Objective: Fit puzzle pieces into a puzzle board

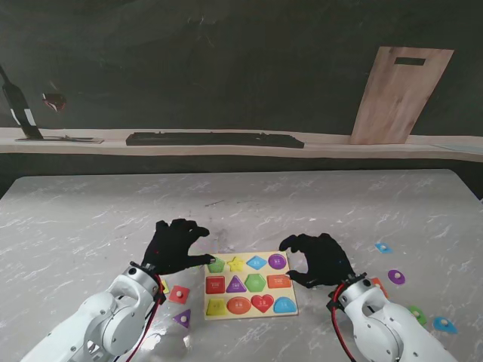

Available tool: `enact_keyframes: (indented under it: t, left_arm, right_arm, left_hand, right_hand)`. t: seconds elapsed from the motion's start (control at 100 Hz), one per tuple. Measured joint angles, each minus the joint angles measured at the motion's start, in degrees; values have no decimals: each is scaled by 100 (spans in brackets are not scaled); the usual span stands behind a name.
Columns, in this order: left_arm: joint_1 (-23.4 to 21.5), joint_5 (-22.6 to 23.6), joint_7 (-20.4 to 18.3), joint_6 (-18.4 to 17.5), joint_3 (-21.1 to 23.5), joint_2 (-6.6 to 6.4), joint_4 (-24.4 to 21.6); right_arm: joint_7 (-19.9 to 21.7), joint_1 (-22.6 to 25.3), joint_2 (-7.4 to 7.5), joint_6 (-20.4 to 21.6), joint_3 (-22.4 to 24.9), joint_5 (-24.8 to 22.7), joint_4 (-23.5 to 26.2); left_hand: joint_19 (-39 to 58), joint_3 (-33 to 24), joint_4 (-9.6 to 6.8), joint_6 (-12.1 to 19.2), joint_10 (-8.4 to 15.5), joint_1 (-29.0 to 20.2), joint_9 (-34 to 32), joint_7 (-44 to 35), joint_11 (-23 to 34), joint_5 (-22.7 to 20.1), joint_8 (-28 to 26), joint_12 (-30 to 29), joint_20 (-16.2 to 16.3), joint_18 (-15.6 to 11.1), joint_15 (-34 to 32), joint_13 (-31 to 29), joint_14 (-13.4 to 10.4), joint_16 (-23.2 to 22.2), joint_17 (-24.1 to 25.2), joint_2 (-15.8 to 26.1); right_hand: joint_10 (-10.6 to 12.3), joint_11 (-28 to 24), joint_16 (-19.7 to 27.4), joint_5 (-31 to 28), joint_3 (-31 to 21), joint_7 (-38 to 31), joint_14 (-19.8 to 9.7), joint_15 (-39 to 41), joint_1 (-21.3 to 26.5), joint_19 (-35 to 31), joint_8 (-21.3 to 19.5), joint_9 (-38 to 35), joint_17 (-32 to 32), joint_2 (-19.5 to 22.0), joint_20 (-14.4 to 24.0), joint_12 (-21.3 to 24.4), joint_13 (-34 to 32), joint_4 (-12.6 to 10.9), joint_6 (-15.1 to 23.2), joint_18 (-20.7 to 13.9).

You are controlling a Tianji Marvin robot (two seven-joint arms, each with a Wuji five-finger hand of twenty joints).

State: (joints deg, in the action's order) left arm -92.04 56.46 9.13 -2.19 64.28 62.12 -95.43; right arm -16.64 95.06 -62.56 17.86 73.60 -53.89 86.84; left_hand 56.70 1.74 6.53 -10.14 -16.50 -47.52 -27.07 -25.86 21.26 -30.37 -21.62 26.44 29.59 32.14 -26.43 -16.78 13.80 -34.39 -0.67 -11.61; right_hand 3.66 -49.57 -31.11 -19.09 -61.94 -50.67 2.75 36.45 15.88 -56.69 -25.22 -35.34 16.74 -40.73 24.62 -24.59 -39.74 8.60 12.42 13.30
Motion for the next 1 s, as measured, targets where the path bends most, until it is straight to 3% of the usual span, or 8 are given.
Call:
enact_keyframes:
  t: [0.08, 0.15, 0.26, 0.35, 0.54, 0.72, 1.0]
  left_arm:
    - [-168, -21, 228, -12, 180, 31, -87]
    - [-283, -345, 453, -152, 306, 69, -128]
    - [-451, -921, 456, -633, 544, 132, -238]
    - [-540, -1251, 465, -685, 595, 169, -342]
    - [-626, -796, 891, -571, 604, 216, -407]
    - [-644, -1043, 920, -575, 602, 236, -450]
    - [-684, -1002, 1071, -600, 555, 261, -459]
  right_arm:
    - [-25, 232, -9, 96, 275, -44, 200]
    - [-59, 435, -9, 188, 530, -237, 367]
    - [-66, 732, 1, 341, 918, -605, 611]
    - [-59, 962, 37, 400, 1170, -755, 805]
    - [250, 1497, 122, 202, 1624, -1311, 1355]
    - [402, 1889, 182, 31, 1929, -1649, 1600]
    - [778, 2513, 201, -755, 2293, -2010, 2014]
  left_hand:
    - [-15, 1, -1, -1, -2, 3, 0, 2, -1, 0, 1, -10, -2, 0, 8, -1, 0, 3, 0, 2]
    - [-26, 1, -48, -1, -3, 3, 0, 7, -1, -1, 2, -11, -4, 0, 11, -2, 0, 63, 5, 2]
    - [-160, 1, -49, -1, -4, 4, 0, 82, -72, -2, 4, -74, -77, 0, 78, -5, 1, 132, 6, 2]
    - [-281, 1, -50, -1, -4, 4, 0, 149, -133, -4, 24, -88, -145, 0, 160, -5, 1, 155, 6, 2]
    - [-302, 1, -51, -1, -5, 2, -4, 156, -138, -8, 63, -99, -156, 0, 214, -7, 1, 204, 6, 2]
    - [-310, 1, -51, -1, -5, 1, -8, 219, -140, -19, 63, -99, -157, 0, 218, -7, 2, 204, 2, 2]
    - [-350, 1, -51, -4, -8, -14, -159, 235, -141, -123, 64, -100, -158, 0, 220, -19, 2, 204, -24, 2]
  right_hand:
    - [0, -10, -3, 0, -3, 0, 0, 0, 0, 1, -46, 0, 8, -36, 0, 0, 0, 0, 0, 0]
    - [0, -21, -66, 0, -5, 1, 0, 147, 0, 1, -52, -3, 26, -37, 32, -5, 0, 0, 0, 0]
    - [0, -163, -174, -4, -8, 1, 0, 378, 0, -42, -55, -6, 85, -38, 88, -49, -4, 0, -1, 0]
    - [0, -241, -246, -127, -9, 1, 0, 505, 0, -89, -64, -9, 106, -38, 130, -70, -55, 0, 27, 0]
    - [-5, -403, -369, -511, -9, -114, 0, 780, 2, -214, -131, -255, 224, -4, 152, -117, -123, 0, 32, 0]
    - [-16, -470, -432, -861, -9, -190, 0, 935, 2, -303, -202, -513, 359, 56, 158, -130, -321, -1, 33, -1]
    - [-33, -605, -572, -1579, 129, -322, 46, 1312, -2, -619, -269, -1172, 586, 444, 218, -134, -811, -8, 33, -1]
